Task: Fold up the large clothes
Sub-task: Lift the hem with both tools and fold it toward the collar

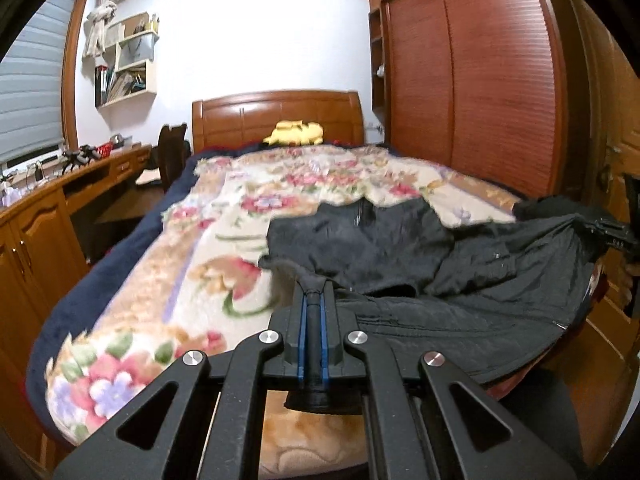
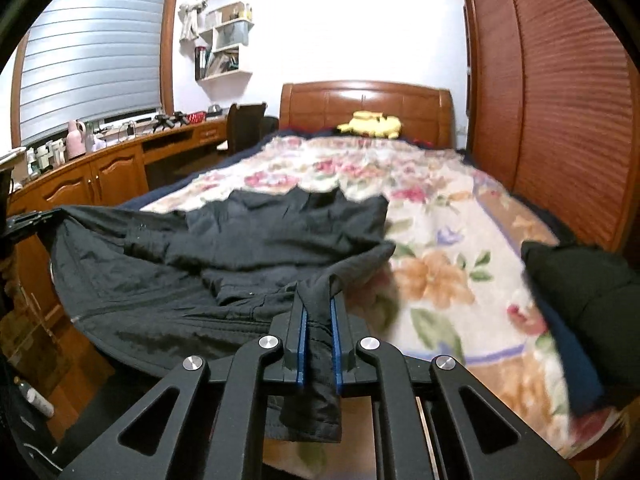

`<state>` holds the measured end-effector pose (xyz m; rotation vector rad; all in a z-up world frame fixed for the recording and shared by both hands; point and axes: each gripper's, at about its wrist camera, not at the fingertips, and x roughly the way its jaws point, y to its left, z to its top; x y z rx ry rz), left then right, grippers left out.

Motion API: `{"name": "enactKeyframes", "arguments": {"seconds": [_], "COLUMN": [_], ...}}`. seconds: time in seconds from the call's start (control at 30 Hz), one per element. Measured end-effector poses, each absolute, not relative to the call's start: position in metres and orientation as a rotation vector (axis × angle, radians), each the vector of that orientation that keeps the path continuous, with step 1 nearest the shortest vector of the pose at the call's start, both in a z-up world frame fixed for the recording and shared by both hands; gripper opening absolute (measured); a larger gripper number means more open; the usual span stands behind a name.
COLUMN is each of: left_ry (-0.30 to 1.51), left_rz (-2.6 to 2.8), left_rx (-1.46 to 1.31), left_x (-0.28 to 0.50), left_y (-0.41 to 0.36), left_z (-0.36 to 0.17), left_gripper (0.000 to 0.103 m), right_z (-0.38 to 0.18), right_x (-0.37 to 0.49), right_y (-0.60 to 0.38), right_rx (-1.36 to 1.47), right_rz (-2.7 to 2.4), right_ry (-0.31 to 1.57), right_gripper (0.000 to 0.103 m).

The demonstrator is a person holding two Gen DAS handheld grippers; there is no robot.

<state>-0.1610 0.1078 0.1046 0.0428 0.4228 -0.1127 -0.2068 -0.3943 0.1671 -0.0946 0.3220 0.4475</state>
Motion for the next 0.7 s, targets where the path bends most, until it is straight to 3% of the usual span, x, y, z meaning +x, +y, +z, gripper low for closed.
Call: {"name": "enactKeyframes", "arguments": {"seconds": [0.7], "left_ry": [0.192], "left_rz": [-0.116], "left_rx": [0.069], "left_x": [-0.191], "left_y": [0.107], "left_z": [0.220], "left_gripper": [0.006], "right_z": [0.232], "right_x": [-0.300], "right_y": [-0.426], "right_rx": [-0.093], "right_rz": [0.460], "right_ry": [0.077], "right_gripper": [0.008]}}
